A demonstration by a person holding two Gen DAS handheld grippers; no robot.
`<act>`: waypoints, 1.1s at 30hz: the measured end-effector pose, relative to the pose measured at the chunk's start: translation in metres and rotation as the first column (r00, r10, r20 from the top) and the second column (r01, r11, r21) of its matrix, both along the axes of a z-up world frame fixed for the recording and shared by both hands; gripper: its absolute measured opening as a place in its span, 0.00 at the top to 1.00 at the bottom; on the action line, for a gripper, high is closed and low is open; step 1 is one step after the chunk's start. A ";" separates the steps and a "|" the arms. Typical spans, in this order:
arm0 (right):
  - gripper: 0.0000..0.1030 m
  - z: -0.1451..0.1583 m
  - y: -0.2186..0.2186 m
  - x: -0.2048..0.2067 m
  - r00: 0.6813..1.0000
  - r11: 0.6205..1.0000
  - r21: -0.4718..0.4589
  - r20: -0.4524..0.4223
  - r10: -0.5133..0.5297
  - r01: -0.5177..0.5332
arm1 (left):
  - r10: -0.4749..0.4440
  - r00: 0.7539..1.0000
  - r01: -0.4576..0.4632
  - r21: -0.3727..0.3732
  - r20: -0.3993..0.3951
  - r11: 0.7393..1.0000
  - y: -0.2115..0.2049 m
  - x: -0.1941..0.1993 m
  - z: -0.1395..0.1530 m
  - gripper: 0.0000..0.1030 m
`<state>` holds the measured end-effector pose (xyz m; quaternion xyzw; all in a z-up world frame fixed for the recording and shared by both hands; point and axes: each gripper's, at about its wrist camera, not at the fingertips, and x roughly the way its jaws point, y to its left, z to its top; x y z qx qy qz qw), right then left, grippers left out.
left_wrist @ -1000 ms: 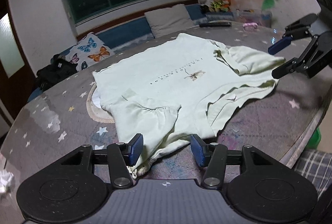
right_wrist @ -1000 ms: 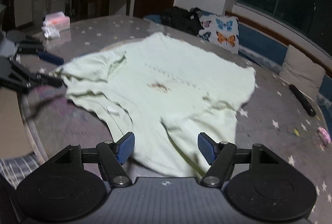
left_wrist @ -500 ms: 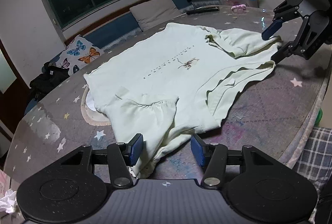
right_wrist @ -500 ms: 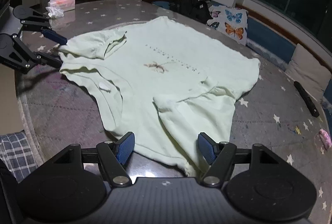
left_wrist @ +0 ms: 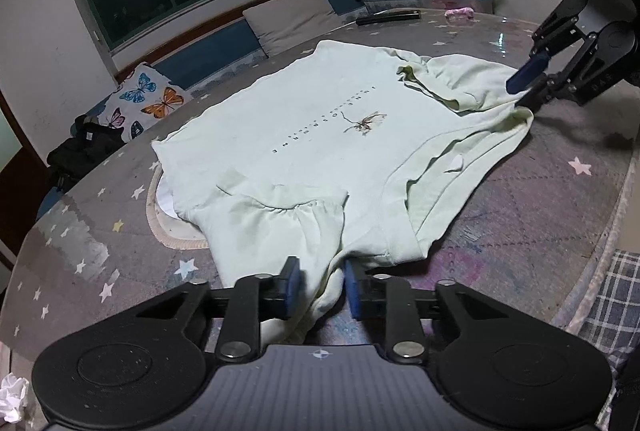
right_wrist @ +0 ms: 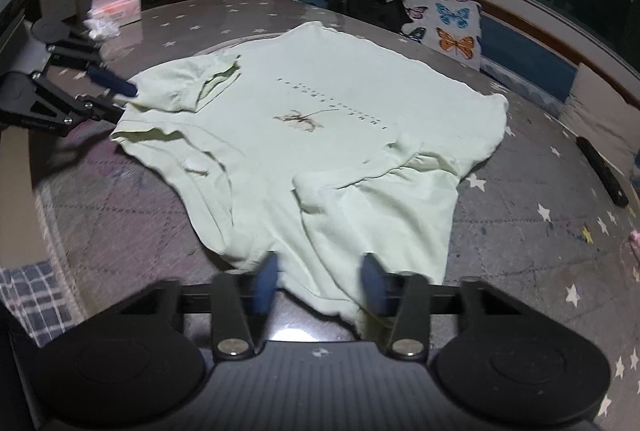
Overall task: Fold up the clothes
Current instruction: 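Grasp the shirt hem with both grippers, then lift the hem with both grippers and fold it over toward the collar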
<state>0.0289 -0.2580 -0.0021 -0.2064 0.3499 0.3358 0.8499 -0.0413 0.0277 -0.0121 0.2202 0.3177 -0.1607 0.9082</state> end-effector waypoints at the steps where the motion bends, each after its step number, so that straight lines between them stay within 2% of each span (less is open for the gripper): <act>1: 0.74 0.000 0.000 0.001 1.000 1.000 0.003 -0.003 -0.003 0.003 | 0.000 1.000 0.000 0.001 -0.001 1.000 0.000 0.001 0.000 0.76; 4: 0.71 0.002 -0.002 0.001 1.000 1.000 0.016 -0.012 0.004 -0.004 | -0.014 1.000 0.014 0.012 0.001 1.000 0.001 -0.001 0.001 0.73; 6: 0.58 0.003 -0.005 -0.001 1.000 1.000 0.025 -0.018 0.017 -0.016 | -0.024 1.000 0.024 0.018 0.001 1.000 0.002 -0.002 0.001 0.72; 9: 0.43 0.006 -0.008 -0.007 0.998 0.998 0.026 -0.017 0.055 -0.055 | -0.037 0.999 0.037 0.030 -0.001 0.999 0.003 -0.003 0.001 0.62; 13: 0.40 0.000 -0.007 -0.007 0.997 0.997 -0.007 -0.013 0.079 -0.079 | -0.043 0.999 0.043 0.031 -0.007 0.999 0.004 0.001 -0.001 0.62; 14: 0.40 -0.001 -0.008 -0.005 0.997 0.997 -0.001 -0.012 0.072 -0.072 | -0.043 0.999 0.043 0.028 -0.010 0.999 0.004 0.002 -0.001 0.63; 16: 0.44 -0.001 -0.009 -0.001 0.998 0.998 0.015 -0.010 0.057 -0.057 | -0.045 0.999 0.045 0.016 -0.019 0.999 0.004 0.005 -0.001 0.77; 17: 0.49 -0.001 -0.009 0.001 0.999 0.999 0.020 -0.008 0.048 -0.048 | -0.045 0.999 0.046 0.013 -0.022 0.999 0.003 0.007 -0.001 0.81; 18: 0.63 -0.001 -0.009 0.003 0.999 0.999 0.025 -0.007 0.040 -0.039 | -0.045 0.999 0.045 0.011 -0.023 0.999 0.003 0.008 -0.001 0.87; 20: 0.79 -0.001 -0.010 0.007 1.000 0.999 0.035 -0.011 0.014 -0.013 | -0.043 0.999 0.044 0.009 -0.024 0.999 0.002 0.011 0.000 0.87; 23: 0.79 0.000 -0.011 0.010 1.000 0.999 0.043 -0.008 0.008 -0.008 | -0.050 0.999 0.051 0.025 -0.017 0.998 0.001 0.010 0.000 0.84; 25: 0.73 0.000 -0.011 0.007 1.000 0.999 0.038 0.005 0.020 -0.020 | -0.057 0.998 0.058 0.034 -0.012 0.998 0.002 0.008 -0.001 0.73; 26: 0.68 0.000 -0.011 0.006 1.000 0.999 0.038 0.008 0.023 -0.023 | -0.060 0.998 0.061 0.036 -0.011 0.997 0.002 0.008 -0.001 0.73; 28: 0.64 -0.002 -0.012 0.006 1.000 0.999 0.046 0.006 0.027 -0.027 | -0.067 0.998 0.067 0.041 -0.009 0.997 0.003 0.007 -0.001 0.73; 31: 0.66 -0.005 -0.011 0.009 1.000 0.998 0.065 0.017 0.006 -0.007 | -0.075 0.997 0.075 0.046 -0.007 0.996 0.003 0.009 -0.002 0.74; 32: 0.67 -0.006 -0.010 0.010 1.000 0.998 0.069 0.020 -0.003 0.001 | -0.078 0.997 0.078 0.042 -0.010 0.996 0.003 0.010 -0.002 0.76; 33: 0.71 -0.006 -0.009 0.010 1.000 0.997 0.073 0.020 -0.012 0.011 | -0.081 0.997 0.081 0.037 -0.013 0.996 0.002 0.011 -0.003 0.82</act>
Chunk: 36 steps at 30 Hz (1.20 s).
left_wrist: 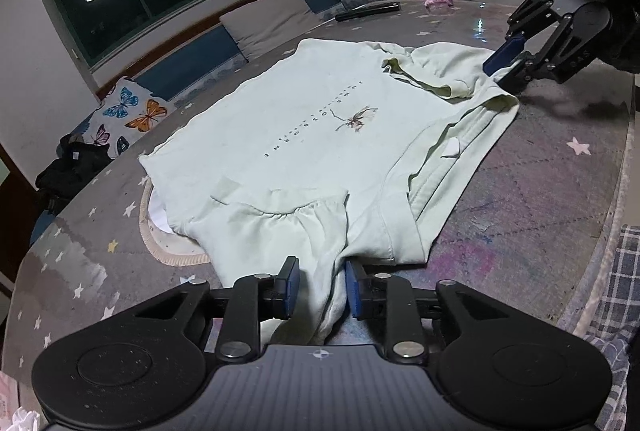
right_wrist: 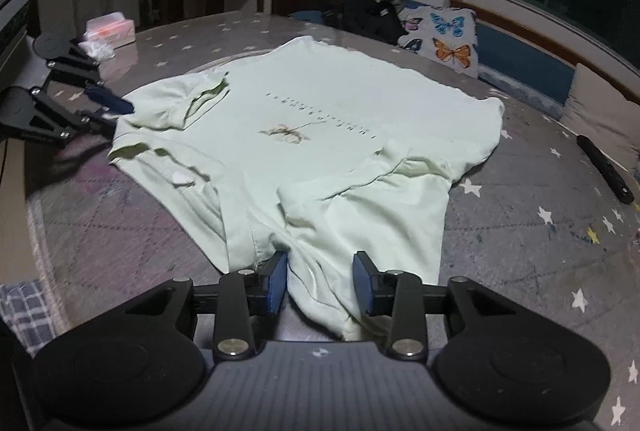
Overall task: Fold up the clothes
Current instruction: 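Lift the hem with both grippers and fold it over toward the collar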
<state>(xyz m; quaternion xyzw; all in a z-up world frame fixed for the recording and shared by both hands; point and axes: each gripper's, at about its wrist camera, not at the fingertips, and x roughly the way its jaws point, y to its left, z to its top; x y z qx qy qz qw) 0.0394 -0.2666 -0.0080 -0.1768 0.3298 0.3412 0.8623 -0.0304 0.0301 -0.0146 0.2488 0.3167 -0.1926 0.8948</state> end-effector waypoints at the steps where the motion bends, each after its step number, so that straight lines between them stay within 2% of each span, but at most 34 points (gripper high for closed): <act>1: 0.74 0.000 0.001 0.001 1.000 1.000 0.001 0.001 -0.009 0.009 | 0.000 1.000 0.000 -0.003 -0.001 1.000 -0.001 0.001 0.000 0.87; 3: 0.86 0.000 0.003 -0.001 1.000 1.000 0.003 0.001 -0.016 0.016 | 0.005 1.000 -0.005 -0.008 0.002 1.000 -0.002 0.001 -0.001 0.91; 6: 0.93 0.001 0.005 -0.006 1.000 1.000 -0.002 0.016 -0.025 0.025 | 0.025 1.000 -0.024 -0.028 0.016 0.999 -0.003 -0.003 0.003 0.94; 14: 0.95 0.032 -0.002 -0.046 0.994 0.998 0.044 0.104 -0.040 0.036 | 0.055 0.993 -0.047 -0.075 0.106 0.996 0.001 -0.045 0.036 0.95; 18: 0.95 0.055 -0.008 -0.085 0.987 0.998 0.057 0.157 -0.029 0.020 | 0.069 0.988 -0.056 -0.094 0.141 0.994 0.001 -0.084 0.058 0.95; 25: 0.96 0.096 -0.018 -0.159 0.972 0.999 0.048 0.236 -0.008 -0.004 | 0.064 0.963 -0.040 -0.096 0.263 0.995 -0.008 -0.145 0.098 0.95; 30: 0.96 0.120 -0.020 -0.159 0.956 0.999 0.054 0.294 -0.018 0.002 | 0.074 0.953 -0.044 -0.107 0.294 0.993 -0.012 -0.123 0.109 0.95; 36: 0.96 0.134 -0.007 -0.101 0.945 1.000 0.017 0.328 0.002 -0.008 | 0.117 0.951 -0.082 -0.131 0.287 0.988 -0.008 -0.052 0.111 0.95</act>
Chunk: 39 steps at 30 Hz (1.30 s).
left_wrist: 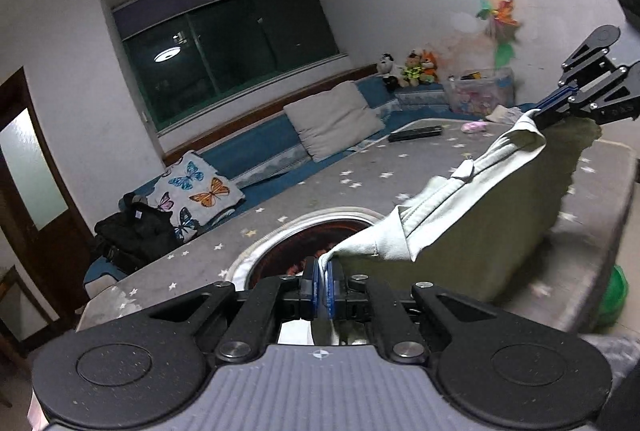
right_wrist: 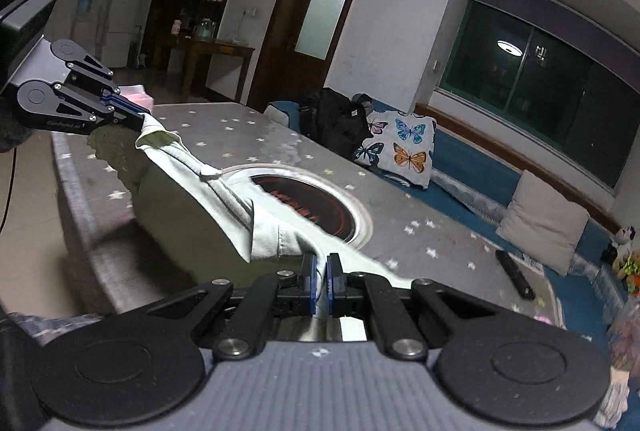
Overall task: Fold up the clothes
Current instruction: 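Lift the hem with both grippers and fold it over toward the collar, then lay the folded shirt down and open both grippers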
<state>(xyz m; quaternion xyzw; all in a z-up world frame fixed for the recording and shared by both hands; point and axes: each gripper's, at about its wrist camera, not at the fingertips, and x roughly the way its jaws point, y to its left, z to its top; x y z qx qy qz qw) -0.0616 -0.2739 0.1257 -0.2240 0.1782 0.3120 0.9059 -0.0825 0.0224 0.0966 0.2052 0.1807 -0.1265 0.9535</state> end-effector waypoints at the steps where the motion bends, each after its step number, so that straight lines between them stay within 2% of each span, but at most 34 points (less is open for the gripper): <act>1: 0.96 0.001 0.004 0.013 1.000 1.000 -0.006 0.000 0.001 -0.001 | 0.005 1.000 -0.005 -0.003 -0.005 1.000 0.002 0.014 0.000 0.95; 4: 0.96 0.001 0.016 0.054 1.000 1.000 -0.022 -0.015 -0.005 0.004 | 0.018 0.999 -0.018 0.000 -0.040 1.000 0.007 0.056 -0.006 0.95; 9: 0.96 -0.016 0.038 0.124 0.997 0.998 -0.057 -0.071 -0.021 0.017 | 0.039 0.989 -0.041 -0.014 -0.146 0.999 0.017 0.126 -0.029 0.95; 14: 0.96 -0.060 0.054 0.192 0.982 0.995 -0.081 -0.172 -0.072 0.059 | 0.063 0.960 -0.090 -0.085 -0.274 0.992 0.032 0.187 -0.058 0.94; 18: 0.92 -0.095 0.056 0.233 0.956 0.990 -0.045 -0.257 -0.140 0.133 | 0.091 0.939 -0.152 -0.164 -0.331 0.975 0.048 0.217 -0.072 0.86; 20: 0.89 -0.106 0.052 0.245 0.943 0.986 -0.003 -0.292 -0.161 0.168 | 0.118 0.934 -0.189 -0.187 -0.338 0.964 0.055 0.223 -0.074 0.73; 22: 0.78 -0.108 0.041 0.249 0.935 0.980 0.048 -0.310 -0.171 0.195 | 0.133 0.932 -0.216 -0.221 -0.338 0.951 0.064 0.223 -0.072 0.53; 23: 0.73 -0.108 0.035 0.251 0.932 0.975 0.073 -0.318 -0.176 0.209 | 0.141 0.931 -0.228 -0.235 -0.336 0.945 0.069 0.222 -0.071 0.52; 25: 0.73 -0.104 0.023 0.248 0.931 0.968 0.114 -0.319 -0.179 0.225 | 0.162 0.930 -0.252 -0.252 -0.331 0.934 0.076 0.221 -0.068 0.46; 28: 0.70 -0.094 0.011 0.244 0.931 0.957 0.147 -0.311 -0.194 0.248 | 0.209 0.929 -0.292 -0.256 -0.305 0.922 0.084 0.215 -0.059 0.42; 31: 0.69 -0.090 0.003 0.231 0.928 0.954 0.166 -0.324 -0.185 0.248 | 0.220 0.934 -0.299 -0.279 -0.282 0.913 0.086 0.199 -0.052 0.37; 37: 0.66 -0.102 -0.007 0.205 0.915 0.952 0.168 -0.361 -0.181 0.254 | 0.187 0.949 -0.254 -0.265 -0.254 0.930 0.064 0.166 -0.053 0.35; 39: 0.66 -0.107 -0.010 0.197 0.910 0.951 0.168 -0.374 -0.182 0.259 | 0.189 0.951 -0.248 -0.237 -0.245 0.939 0.055 0.161 -0.059 0.36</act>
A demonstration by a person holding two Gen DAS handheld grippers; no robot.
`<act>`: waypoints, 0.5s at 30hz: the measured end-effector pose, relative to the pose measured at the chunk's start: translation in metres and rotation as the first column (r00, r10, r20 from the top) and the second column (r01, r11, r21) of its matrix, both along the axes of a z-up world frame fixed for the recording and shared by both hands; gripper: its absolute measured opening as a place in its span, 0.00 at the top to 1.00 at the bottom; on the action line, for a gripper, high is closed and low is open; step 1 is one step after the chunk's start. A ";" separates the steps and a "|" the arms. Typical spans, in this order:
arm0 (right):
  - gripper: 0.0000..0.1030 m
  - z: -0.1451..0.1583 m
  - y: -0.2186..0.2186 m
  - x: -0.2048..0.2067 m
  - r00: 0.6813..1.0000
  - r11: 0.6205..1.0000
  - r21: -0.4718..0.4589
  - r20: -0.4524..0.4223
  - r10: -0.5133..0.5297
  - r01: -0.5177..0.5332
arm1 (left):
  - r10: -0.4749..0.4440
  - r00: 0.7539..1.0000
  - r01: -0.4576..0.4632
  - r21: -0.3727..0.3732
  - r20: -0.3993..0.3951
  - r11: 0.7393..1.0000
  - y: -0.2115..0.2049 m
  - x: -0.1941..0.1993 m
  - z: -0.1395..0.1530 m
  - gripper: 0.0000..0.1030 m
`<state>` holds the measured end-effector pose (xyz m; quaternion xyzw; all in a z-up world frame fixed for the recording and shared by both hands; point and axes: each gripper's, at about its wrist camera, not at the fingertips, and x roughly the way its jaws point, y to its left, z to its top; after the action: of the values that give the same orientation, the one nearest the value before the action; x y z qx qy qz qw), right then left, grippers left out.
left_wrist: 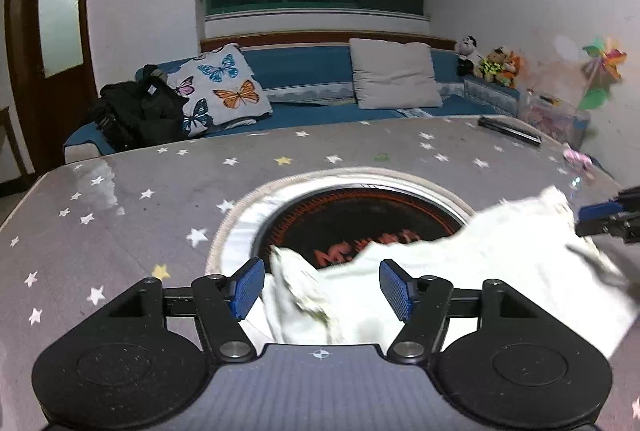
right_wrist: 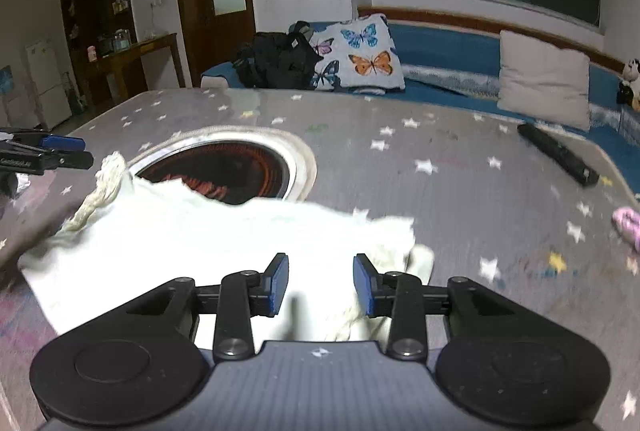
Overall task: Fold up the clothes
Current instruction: 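Lay the folded shirt down and open both grippers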
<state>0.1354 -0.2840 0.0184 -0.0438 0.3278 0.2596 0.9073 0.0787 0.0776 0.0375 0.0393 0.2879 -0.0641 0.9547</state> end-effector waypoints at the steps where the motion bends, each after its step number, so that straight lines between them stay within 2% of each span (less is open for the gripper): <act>1: 0.66 -0.003 -0.001 -0.001 1.000 1.000 0.007 -0.010 -0.003 0.004 | -0.003 1.000 0.003 0.018 0.001 1.000 -0.004 -0.002 -0.003 0.36; 3: 0.66 -0.008 -0.002 0.000 1.000 1.000 0.019 -0.028 -0.010 0.011 | 0.008 1.000 -0.008 0.020 -0.023 1.000 -0.006 0.002 -0.011 0.38; 7: 0.66 -0.020 -0.003 0.003 0.998 0.999 0.021 -0.051 -0.032 0.033 | 0.098 0.992 -0.094 0.052 -0.075 0.994 0.003 0.019 -0.029 0.54; 12: 0.66 -0.022 -0.007 0.004 0.997 0.999 0.005 -0.065 -0.048 0.048 | 0.168 0.980 -0.167 0.025 -0.107 0.986 0.025 0.022 -0.037 0.53; 15: 0.66 -0.013 -0.004 0.005 0.998 0.999 0.003 -0.042 -0.046 0.046 | 0.187 0.980 -0.186 0.026 -0.071 0.982 0.025 0.017 -0.029 0.54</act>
<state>0.1404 -0.2884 0.0050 -0.0292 0.3471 0.2400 0.9061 0.0958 0.1025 0.0086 0.0192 0.3257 0.0270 0.9449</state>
